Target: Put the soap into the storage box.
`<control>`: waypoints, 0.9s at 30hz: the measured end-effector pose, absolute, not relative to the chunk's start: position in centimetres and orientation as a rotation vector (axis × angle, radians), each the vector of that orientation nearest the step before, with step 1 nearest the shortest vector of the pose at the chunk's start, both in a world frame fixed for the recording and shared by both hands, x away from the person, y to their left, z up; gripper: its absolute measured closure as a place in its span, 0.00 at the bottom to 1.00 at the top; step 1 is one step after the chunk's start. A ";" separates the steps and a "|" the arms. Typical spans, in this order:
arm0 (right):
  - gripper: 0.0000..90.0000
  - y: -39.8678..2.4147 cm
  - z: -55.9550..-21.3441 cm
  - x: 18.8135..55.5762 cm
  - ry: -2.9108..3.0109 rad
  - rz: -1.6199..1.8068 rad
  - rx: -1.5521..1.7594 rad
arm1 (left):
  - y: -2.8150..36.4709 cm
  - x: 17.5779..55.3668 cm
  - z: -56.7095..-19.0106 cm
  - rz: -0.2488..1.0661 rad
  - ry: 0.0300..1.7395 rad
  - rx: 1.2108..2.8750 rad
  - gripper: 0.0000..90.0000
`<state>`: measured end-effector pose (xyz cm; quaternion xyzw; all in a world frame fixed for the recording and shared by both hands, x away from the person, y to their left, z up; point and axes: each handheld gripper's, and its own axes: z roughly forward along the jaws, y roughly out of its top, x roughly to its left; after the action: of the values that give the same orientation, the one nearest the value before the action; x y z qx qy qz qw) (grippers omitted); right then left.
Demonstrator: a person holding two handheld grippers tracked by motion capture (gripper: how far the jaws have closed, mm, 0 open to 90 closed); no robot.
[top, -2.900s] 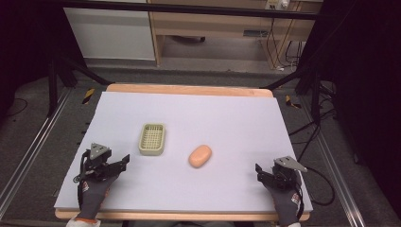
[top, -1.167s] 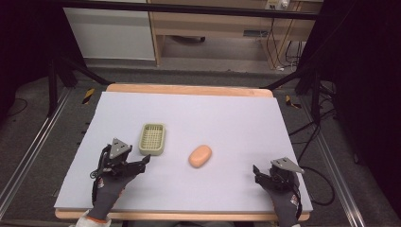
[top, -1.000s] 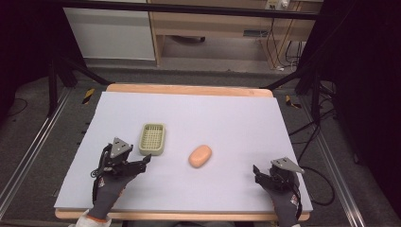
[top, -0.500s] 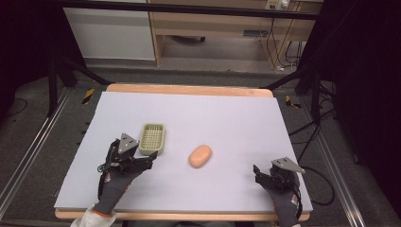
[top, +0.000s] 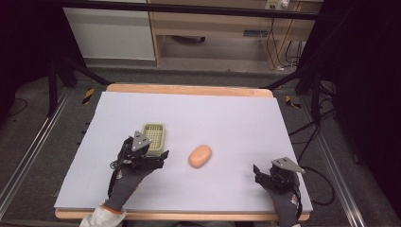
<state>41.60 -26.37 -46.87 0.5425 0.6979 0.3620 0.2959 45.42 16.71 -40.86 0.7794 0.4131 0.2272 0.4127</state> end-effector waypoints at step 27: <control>0.27 -26.4 -46.9 41.7 1.856 0.955 1.456 | 11.6 46.7 -40.3 0.547 0.961 2.034 0.23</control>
<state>41.67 -26.36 -46.92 0.5468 0.6971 0.3588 0.2939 46.71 11.62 -40.30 0.8046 0.3802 0.2165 0.4015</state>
